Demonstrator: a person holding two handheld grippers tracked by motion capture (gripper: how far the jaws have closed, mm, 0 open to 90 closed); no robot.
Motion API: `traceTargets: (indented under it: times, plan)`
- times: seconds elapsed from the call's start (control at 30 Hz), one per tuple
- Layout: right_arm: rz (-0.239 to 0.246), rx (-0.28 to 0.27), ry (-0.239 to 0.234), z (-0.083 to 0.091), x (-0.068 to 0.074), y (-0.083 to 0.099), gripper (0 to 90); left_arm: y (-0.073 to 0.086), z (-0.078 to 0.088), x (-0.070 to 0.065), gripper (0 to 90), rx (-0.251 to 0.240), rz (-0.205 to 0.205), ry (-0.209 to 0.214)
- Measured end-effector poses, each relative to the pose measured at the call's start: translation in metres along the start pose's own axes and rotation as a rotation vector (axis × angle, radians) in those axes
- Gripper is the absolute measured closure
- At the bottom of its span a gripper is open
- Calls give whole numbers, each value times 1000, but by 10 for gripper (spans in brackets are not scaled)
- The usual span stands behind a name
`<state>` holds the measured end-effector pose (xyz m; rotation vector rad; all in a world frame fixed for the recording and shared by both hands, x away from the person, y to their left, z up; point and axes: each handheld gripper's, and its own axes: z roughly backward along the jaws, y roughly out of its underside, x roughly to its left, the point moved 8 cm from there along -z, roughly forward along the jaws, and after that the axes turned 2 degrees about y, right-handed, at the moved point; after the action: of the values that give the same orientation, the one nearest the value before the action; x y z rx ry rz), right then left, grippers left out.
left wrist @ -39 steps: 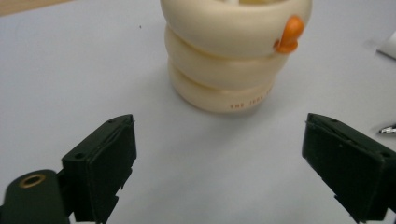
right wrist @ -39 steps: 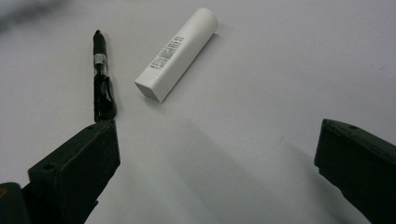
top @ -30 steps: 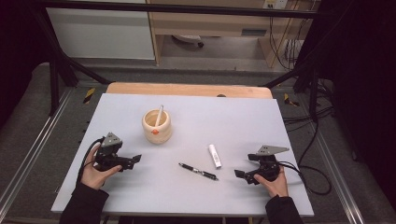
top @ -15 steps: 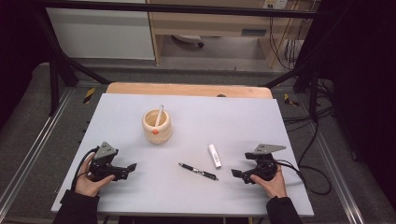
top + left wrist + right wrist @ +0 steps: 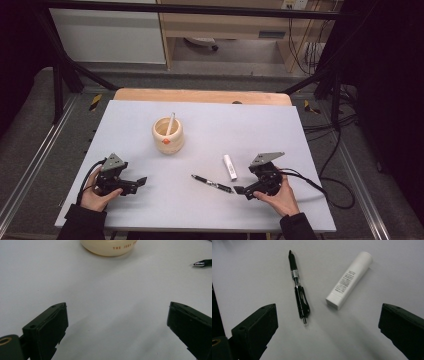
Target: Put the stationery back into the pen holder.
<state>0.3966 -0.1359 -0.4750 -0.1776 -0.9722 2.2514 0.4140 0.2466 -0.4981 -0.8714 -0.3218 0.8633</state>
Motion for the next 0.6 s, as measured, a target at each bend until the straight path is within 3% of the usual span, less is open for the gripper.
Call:
traceTargets:
  times: [0.37, 0.6]
  plan:
    - [120, 69, -18, -19, 23, -32, 119, -1, 1, 0, 36, -7, 2, 3]
    - [150, 87, -43, -34, 30, -46, 198, 0, 0, 0, 37, -1, -1, 5]
